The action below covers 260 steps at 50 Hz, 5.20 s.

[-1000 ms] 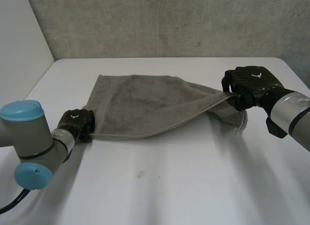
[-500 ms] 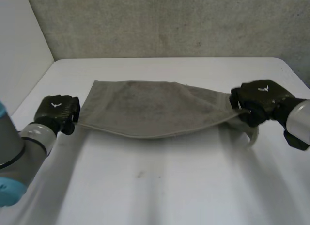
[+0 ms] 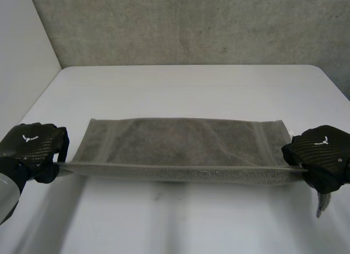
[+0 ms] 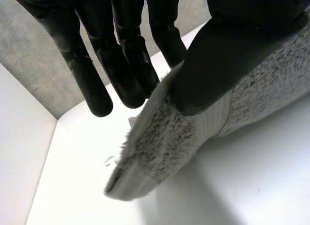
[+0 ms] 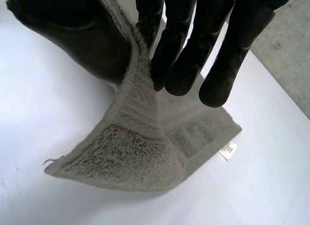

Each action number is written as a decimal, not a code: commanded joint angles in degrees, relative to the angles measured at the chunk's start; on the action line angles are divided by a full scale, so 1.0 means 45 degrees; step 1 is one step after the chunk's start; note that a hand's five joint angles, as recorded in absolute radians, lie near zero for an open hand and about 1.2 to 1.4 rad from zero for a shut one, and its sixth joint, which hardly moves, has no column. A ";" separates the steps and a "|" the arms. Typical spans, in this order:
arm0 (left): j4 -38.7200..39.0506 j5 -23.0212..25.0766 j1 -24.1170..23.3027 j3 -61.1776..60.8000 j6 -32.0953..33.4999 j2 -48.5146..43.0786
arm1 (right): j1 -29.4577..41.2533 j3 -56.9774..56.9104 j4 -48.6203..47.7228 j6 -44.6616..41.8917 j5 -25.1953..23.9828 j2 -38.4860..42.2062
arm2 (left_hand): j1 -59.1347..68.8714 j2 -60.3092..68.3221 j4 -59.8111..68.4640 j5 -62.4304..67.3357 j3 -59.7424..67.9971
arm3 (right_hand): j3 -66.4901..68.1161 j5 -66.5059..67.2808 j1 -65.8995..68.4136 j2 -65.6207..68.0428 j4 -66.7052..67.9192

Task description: Fold the towel.

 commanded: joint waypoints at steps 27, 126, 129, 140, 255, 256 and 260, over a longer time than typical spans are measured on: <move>0.3034 -0.1620 -0.0982 0.7771 0.0297 -1.0703 | 0.1638 -0.4752 -0.6450 0.0080 0.0557 0.9067 | 0.2607 0.2275 0.2278 0.2467 0.2292 | 0.0705 0.0502 0.0671 0.0763 0.0616; 0.4167 -0.1972 -0.1353 0.7993 -0.3253 -0.9754 | 0.1425 -0.8061 -0.4916 0.5725 0.1257 0.8703 | -1.2949 -1.3280 -1.3277 -1.3088 -1.3264 | -1.4851 -1.5054 -1.4884 -1.4793 -1.4939; 0.4167 -0.1952 -0.1353 0.7329 -0.4190 -0.9109 | 0.1074 -0.6716 -0.4054 0.5744 0.1728 0.8058 | -1.2949 -1.3280 -1.3277 -1.3088 -1.3264 | -1.4851 -1.5054 -1.4884 -1.4793 -1.4939; 0.4167 -0.1913 -0.1723 0.6018 -0.5582 -0.8285 | 0.0448 -0.2494 -0.5863 0.5296 0.1847 0.6903 | -1.2949 -1.3280 -1.3277 -1.3088 -1.3264 | -1.1733 -1.1936 -1.1767 -1.1675 -1.1822; 0.4460 -0.2011 -0.2466 0.4923 -0.5660 -0.7524 | 0.2365 0.1218 -0.9496 0.6194 0.0600 0.6043 | -1.2949 -1.3280 -1.3277 -1.3088 -1.3264 | -1.1967 -1.2170 -1.2001 -1.1909 -1.2056; 0.4421 -0.2011 -0.2582 0.4981 -0.5660 -0.7446 | 0.2013 0.1511 -0.9867 0.6194 0.0326 0.6043 | -1.2949 -1.3280 -1.3277 -1.3088 -1.3264 | -1.0659 -1.0862 -1.0692 -1.0601 -1.0747; 0.4168 -0.2030 -0.2933 0.5098 -0.5660 -0.7271 | 0.1639 0.1788 -1.0632 0.6194 0.0128 0.6239 | -1.2901 -1.3233 -1.3230 -1.3041 -1.3217 | -0.9786 -0.9989 -0.9819 -0.9728 -0.9874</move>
